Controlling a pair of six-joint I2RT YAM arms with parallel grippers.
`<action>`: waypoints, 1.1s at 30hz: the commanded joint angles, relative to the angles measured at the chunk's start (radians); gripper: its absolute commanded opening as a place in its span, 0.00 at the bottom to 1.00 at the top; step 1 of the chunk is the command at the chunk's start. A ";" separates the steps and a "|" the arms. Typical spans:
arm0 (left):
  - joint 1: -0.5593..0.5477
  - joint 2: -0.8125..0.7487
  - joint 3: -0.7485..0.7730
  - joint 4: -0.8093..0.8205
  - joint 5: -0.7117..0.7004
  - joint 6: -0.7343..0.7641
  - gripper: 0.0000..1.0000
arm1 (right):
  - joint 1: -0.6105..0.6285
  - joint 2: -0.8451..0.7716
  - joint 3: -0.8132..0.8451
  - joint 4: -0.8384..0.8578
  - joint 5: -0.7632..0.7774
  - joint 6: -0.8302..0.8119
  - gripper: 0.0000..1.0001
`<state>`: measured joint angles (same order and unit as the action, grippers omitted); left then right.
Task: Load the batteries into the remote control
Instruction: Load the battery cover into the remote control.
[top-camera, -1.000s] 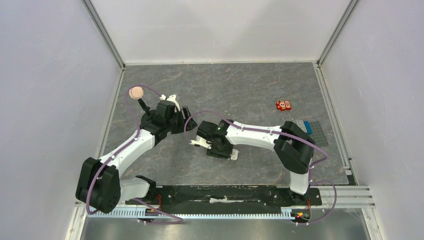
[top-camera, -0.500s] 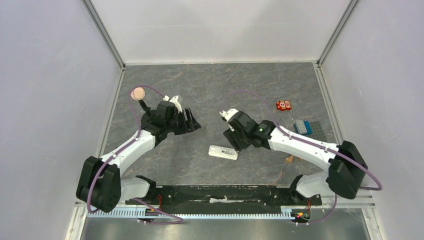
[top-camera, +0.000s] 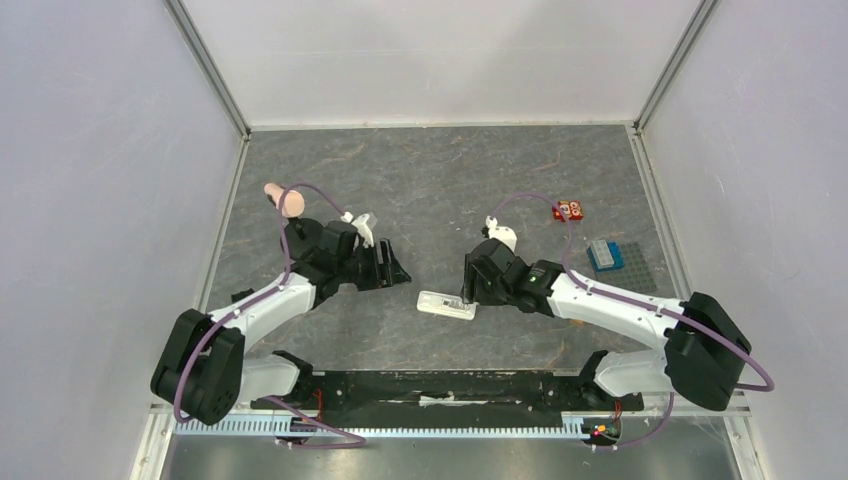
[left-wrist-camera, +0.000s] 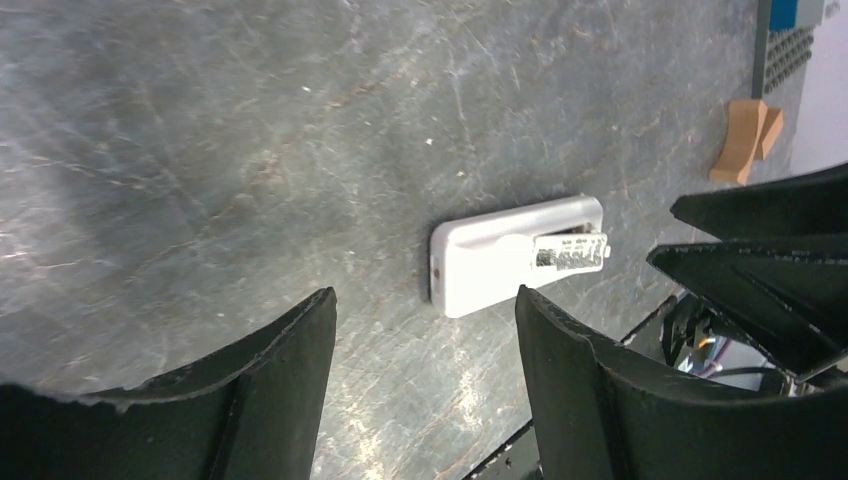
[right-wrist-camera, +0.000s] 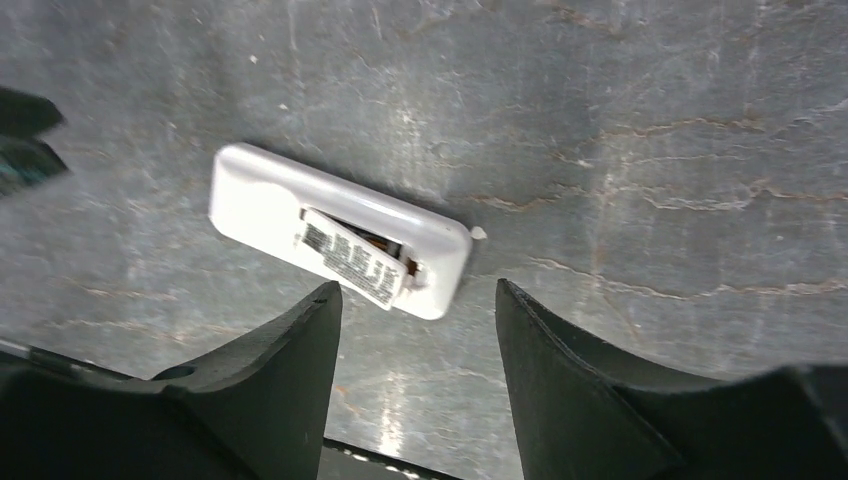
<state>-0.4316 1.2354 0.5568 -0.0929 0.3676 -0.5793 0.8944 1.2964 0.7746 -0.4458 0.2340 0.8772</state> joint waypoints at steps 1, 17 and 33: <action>-0.039 0.017 -0.015 0.043 0.045 -0.053 0.71 | 0.000 0.004 0.012 0.081 0.031 0.118 0.59; -0.046 -0.028 0.206 -0.192 -0.106 0.070 0.72 | -0.005 0.044 0.059 0.076 0.024 0.073 0.56; -0.105 -0.020 0.280 -0.286 -0.027 0.205 0.70 | -0.004 0.030 0.041 0.068 0.000 0.085 0.50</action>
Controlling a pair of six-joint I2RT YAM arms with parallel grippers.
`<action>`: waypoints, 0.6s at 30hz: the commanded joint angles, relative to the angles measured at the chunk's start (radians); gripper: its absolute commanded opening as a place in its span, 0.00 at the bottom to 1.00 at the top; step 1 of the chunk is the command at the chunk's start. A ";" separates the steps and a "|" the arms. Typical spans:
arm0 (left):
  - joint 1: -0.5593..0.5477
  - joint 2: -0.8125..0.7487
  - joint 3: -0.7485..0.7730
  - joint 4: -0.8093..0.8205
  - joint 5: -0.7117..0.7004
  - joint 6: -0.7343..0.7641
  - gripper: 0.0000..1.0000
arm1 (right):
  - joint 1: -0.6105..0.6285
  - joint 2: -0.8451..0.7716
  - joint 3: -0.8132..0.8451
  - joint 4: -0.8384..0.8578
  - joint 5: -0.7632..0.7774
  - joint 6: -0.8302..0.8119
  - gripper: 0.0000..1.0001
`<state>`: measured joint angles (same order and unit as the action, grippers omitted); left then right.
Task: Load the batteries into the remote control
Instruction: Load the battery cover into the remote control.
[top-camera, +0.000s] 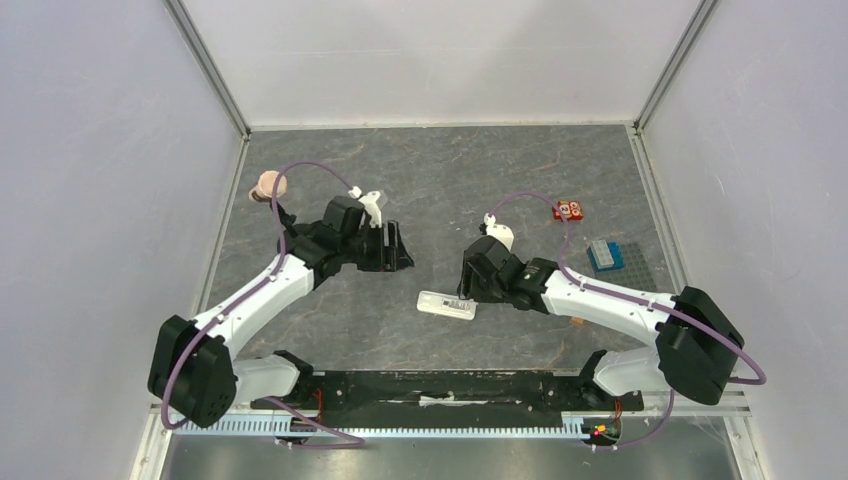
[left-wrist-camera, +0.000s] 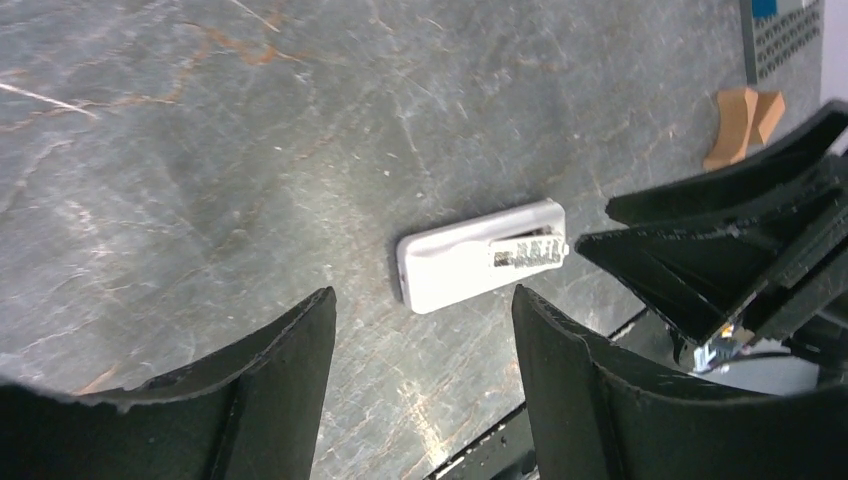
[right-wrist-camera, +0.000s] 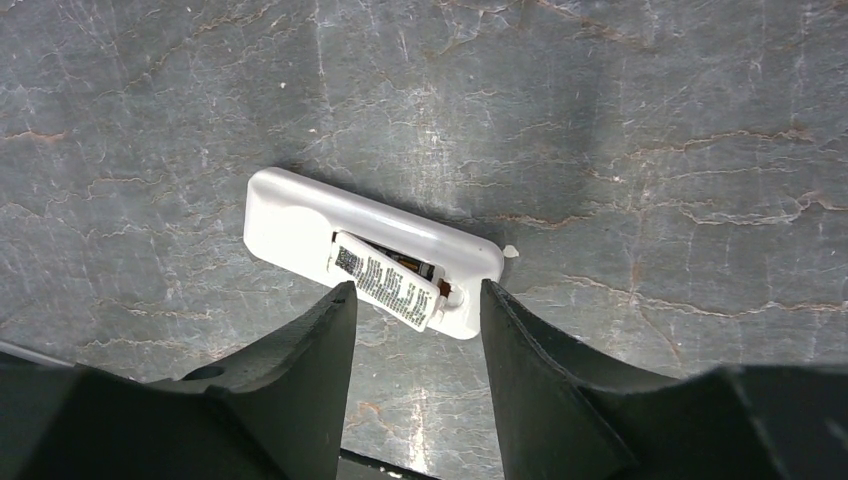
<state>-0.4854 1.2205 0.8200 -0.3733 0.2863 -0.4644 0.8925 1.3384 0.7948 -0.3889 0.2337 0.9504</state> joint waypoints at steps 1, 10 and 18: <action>-0.075 -0.002 0.015 -0.006 0.044 0.092 0.70 | -0.003 -0.012 0.016 0.009 -0.002 0.019 0.49; -0.207 0.074 -0.040 0.014 -0.096 0.022 0.69 | -0.003 -0.003 -0.022 0.018 -0.040 0.045 0.47; -0.234 0.118 -0.094 0.076 -0.129 -0.025 0.69 | -0.003 0.026 -0.035 0.038 -0.045 0.084 0.47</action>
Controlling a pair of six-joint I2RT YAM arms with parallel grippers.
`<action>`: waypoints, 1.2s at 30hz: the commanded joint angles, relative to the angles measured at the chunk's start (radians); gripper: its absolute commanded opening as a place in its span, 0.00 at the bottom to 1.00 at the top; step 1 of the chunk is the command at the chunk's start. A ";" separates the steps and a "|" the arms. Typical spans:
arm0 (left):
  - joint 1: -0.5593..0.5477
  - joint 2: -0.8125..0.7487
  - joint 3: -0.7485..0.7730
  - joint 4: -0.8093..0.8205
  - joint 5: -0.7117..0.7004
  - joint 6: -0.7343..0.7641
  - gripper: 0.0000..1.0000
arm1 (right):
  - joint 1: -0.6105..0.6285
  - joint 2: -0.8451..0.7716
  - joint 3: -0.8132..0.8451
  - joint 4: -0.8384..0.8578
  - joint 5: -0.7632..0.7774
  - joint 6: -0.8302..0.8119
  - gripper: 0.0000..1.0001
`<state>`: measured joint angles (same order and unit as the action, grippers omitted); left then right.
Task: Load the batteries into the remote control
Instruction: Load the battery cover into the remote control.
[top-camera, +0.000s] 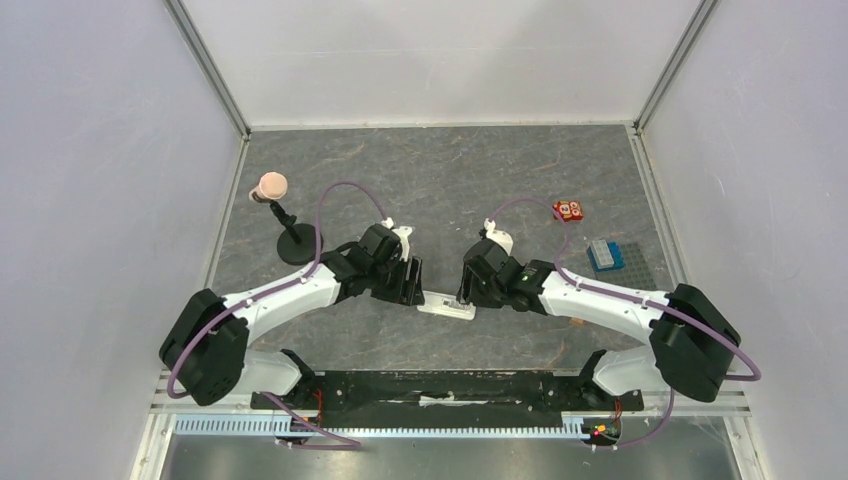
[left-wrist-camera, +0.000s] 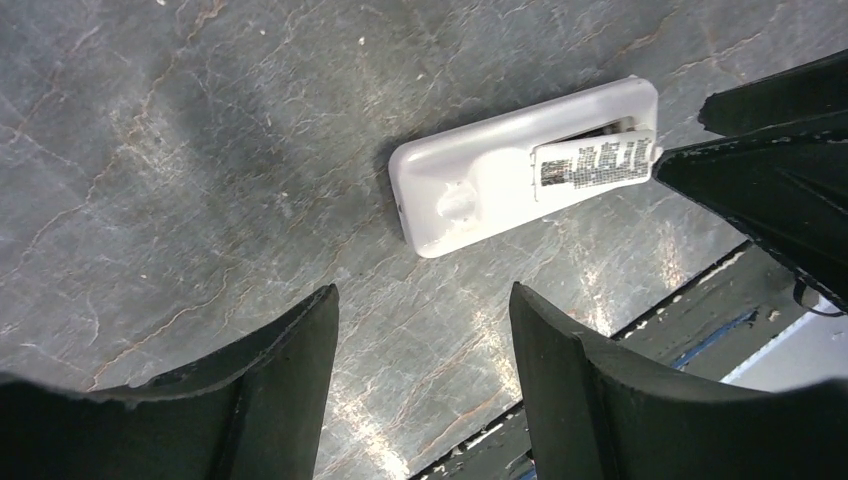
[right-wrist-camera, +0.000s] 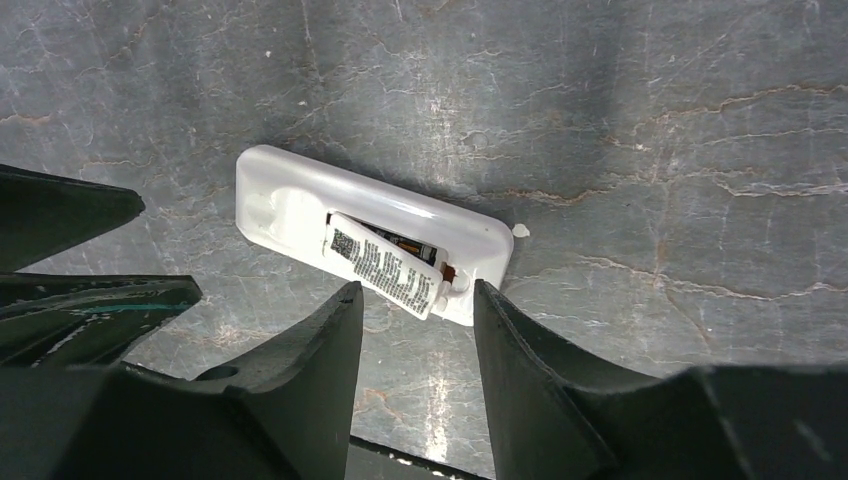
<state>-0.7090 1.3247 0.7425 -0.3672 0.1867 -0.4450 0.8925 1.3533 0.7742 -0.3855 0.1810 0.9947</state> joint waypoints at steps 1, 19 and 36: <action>-0.010 0.019 -0.025 0.085 -0.025 -0.055 0.69 | -0.003 0.015 -0.016 0.038 0.007 0.047 0.47; -0.015 0.103 -0.058 0.221 -0.014 -0.154 0.69 | -0.005 0.081 0.006 0.020 0.007 0.117 0.44; -0.016 0.173 -0.070 0.290 0.074 -0.189 0.65 | -0.003 0.111 0.048 0.019 -0.022 0.095 0.36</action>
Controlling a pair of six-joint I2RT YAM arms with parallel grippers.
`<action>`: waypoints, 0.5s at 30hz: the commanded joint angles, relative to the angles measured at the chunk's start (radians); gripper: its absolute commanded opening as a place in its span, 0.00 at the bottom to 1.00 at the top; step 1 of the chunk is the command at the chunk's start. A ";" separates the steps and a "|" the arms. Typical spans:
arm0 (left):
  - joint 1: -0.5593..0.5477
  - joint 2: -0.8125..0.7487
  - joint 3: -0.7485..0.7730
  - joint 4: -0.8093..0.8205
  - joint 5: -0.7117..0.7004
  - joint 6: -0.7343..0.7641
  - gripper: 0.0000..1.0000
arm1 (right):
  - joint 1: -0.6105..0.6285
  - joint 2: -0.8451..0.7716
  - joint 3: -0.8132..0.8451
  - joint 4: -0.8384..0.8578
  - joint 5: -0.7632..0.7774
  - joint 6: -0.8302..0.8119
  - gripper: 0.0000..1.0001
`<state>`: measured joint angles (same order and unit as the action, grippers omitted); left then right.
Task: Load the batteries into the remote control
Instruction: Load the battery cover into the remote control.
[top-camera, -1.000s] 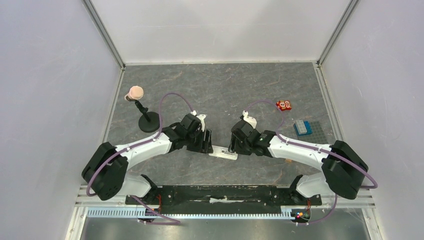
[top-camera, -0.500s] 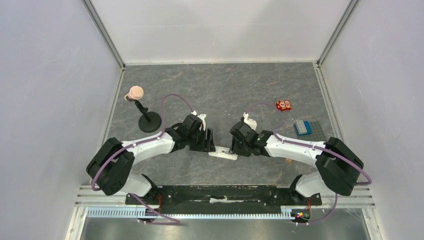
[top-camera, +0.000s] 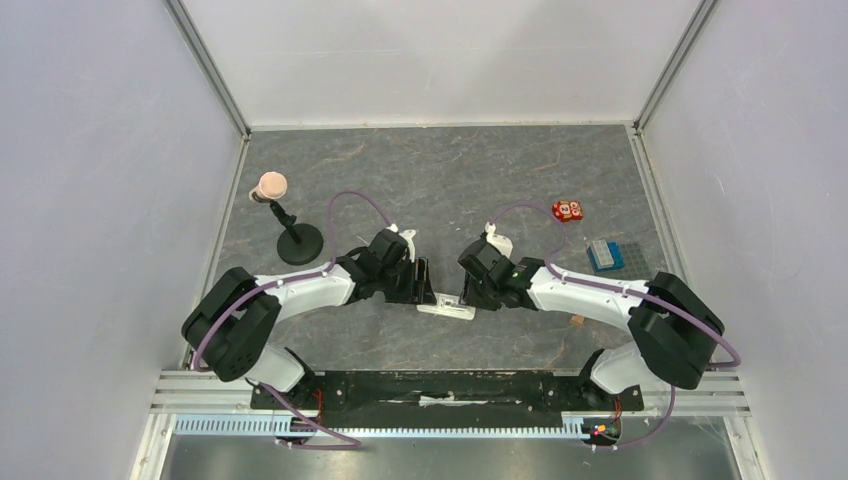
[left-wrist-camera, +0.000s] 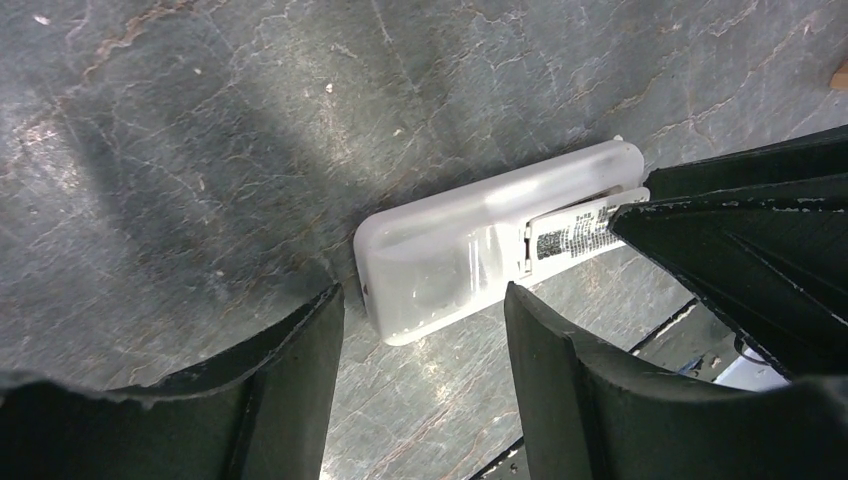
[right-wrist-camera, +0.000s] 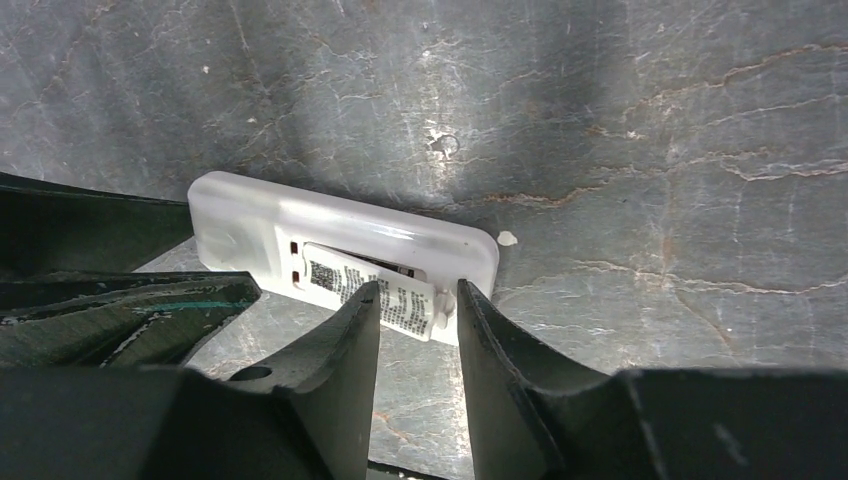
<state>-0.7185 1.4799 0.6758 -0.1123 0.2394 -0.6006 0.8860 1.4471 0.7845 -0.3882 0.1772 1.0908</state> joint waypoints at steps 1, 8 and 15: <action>-0.007 0.020 -0.004 0.035 0.022 -0.033 0.65 | 0.004 0.016 0.036 0.025 -0.018 0.001 0.36; -0.006 0.031 0.001 0.026 0.026 -0.033 0.63 | 0.004 -0.012 0.000 0.051 -0.023 0.027 0.27; -0.006 0.030 0.000 0.014 0.019 -0.031 0.63 | 0.004 -0.032 -0.020 0.056 -0.019 0.035 0.22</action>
<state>-0.7204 1.4944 0.6758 -0.0933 0.2558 -0.6125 0.8875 1.4464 0.7750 -0.3523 0.1539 1.1076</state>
